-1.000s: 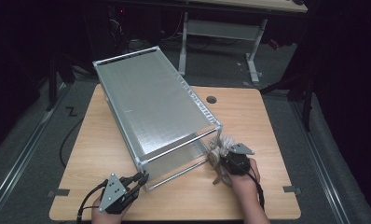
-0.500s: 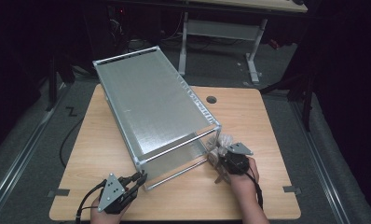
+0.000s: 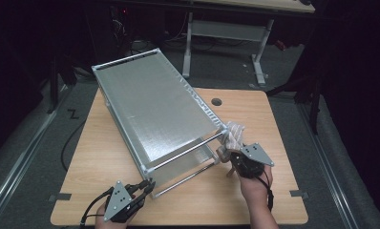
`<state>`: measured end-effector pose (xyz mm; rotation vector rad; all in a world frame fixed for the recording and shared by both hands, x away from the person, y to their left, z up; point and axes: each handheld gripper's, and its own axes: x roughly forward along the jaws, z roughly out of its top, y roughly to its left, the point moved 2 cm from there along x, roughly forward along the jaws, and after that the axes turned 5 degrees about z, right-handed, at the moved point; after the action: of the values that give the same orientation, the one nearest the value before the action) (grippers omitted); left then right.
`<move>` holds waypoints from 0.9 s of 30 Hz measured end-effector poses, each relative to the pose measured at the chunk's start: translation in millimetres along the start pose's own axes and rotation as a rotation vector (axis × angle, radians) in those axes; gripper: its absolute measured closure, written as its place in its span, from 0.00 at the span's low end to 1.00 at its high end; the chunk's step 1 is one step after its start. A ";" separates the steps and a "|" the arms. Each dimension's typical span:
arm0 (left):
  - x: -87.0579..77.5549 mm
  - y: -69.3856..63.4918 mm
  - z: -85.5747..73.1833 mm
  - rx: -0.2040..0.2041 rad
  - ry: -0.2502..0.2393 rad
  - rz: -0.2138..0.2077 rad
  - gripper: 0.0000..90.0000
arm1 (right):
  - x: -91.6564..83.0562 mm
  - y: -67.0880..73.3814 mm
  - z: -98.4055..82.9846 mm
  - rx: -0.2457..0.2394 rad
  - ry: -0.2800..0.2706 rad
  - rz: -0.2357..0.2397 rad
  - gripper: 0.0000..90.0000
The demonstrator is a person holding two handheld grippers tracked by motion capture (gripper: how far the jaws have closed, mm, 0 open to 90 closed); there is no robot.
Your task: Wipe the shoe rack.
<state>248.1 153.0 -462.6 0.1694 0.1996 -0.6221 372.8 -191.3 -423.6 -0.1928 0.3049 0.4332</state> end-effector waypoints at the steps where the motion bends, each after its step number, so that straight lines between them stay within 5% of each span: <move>1: 0.3 -0.3 0.2 0.003 0.001 -0.002 0.88 | -3.6 0.4 3.0 0.001 -0.016 -0.003 0.78; 9: 5.7 -2.4 1.9 0.009 0.002 -0.022 0.88 | -29.3 6.9 18.4 -0.019 -0.112 -0.010 0.78; 21: 15.1 -9.1 5.2 0.019 -0.001 -0.060 0.87 | -19.0 26.3 -4.0 -0.081 -0.018 0.029 0.79; 27: 15.5 -12.0 4.8 0.015 -0.005 -0.072 0.87 | -25.8 40.1 5.5 -0.114 -0.068 0.101 0.79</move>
<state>254.0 133.6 -462.7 0.1753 0.1969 -0.6954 334.3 -164.0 -414.8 -0.2739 0.2240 0.5567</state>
